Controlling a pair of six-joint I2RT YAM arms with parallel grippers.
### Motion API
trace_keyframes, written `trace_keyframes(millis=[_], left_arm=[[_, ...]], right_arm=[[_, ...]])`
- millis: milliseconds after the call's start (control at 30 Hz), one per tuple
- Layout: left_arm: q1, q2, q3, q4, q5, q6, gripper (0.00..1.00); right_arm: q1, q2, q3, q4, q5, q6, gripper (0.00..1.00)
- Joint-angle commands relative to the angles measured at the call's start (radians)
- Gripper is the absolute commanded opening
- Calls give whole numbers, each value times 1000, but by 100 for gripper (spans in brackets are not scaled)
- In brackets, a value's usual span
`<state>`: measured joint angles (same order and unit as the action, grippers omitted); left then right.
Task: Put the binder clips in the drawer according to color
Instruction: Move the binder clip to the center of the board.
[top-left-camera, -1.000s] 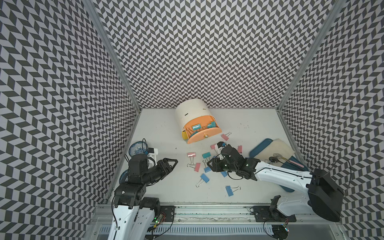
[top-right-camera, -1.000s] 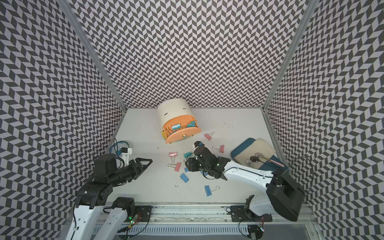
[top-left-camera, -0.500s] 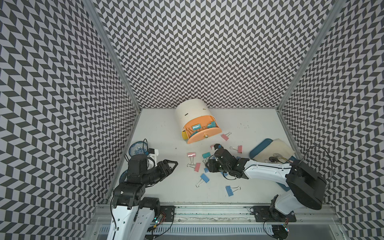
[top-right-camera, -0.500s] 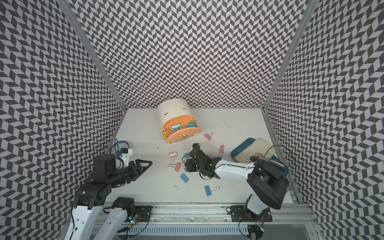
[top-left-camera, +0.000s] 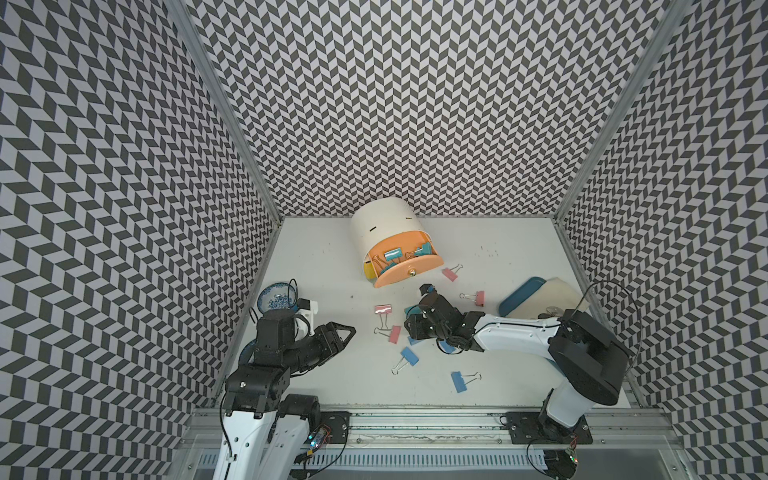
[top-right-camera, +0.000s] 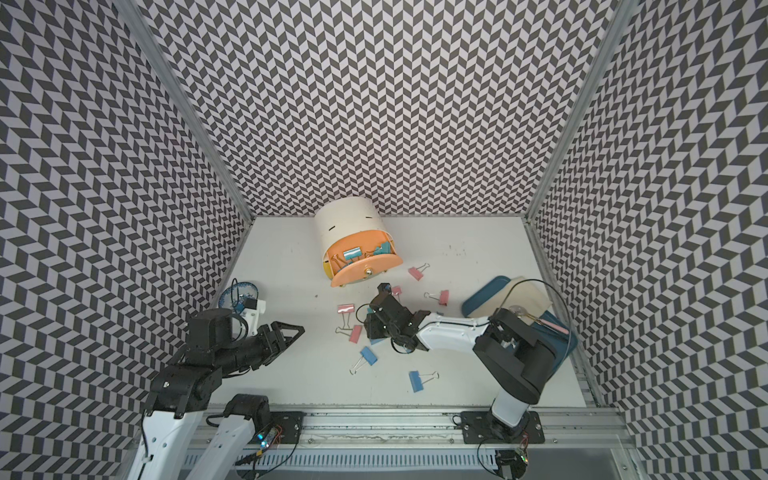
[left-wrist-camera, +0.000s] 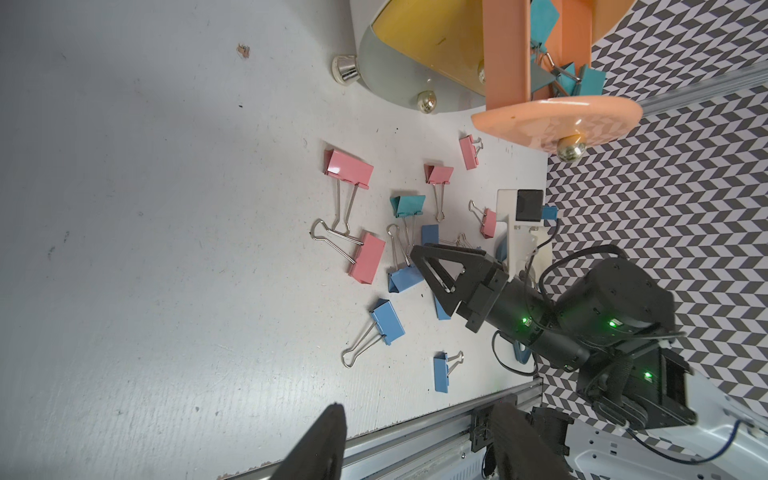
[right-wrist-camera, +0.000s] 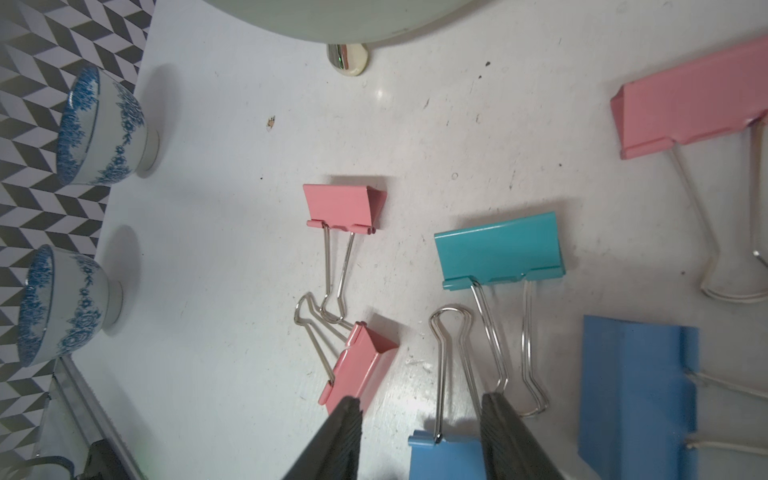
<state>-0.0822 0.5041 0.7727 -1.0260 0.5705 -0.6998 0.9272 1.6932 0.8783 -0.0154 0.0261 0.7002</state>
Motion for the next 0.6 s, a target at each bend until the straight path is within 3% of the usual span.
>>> trace_keyframes(millis=[0,567], left_arm=[[6,-10,36,-22,-6,19,60],[7,-25,44,-43,-12,-1,60]], right_arm=[[6,22,9,35,18,-6,50],[-3,70,-30,-27,48,34,50]])
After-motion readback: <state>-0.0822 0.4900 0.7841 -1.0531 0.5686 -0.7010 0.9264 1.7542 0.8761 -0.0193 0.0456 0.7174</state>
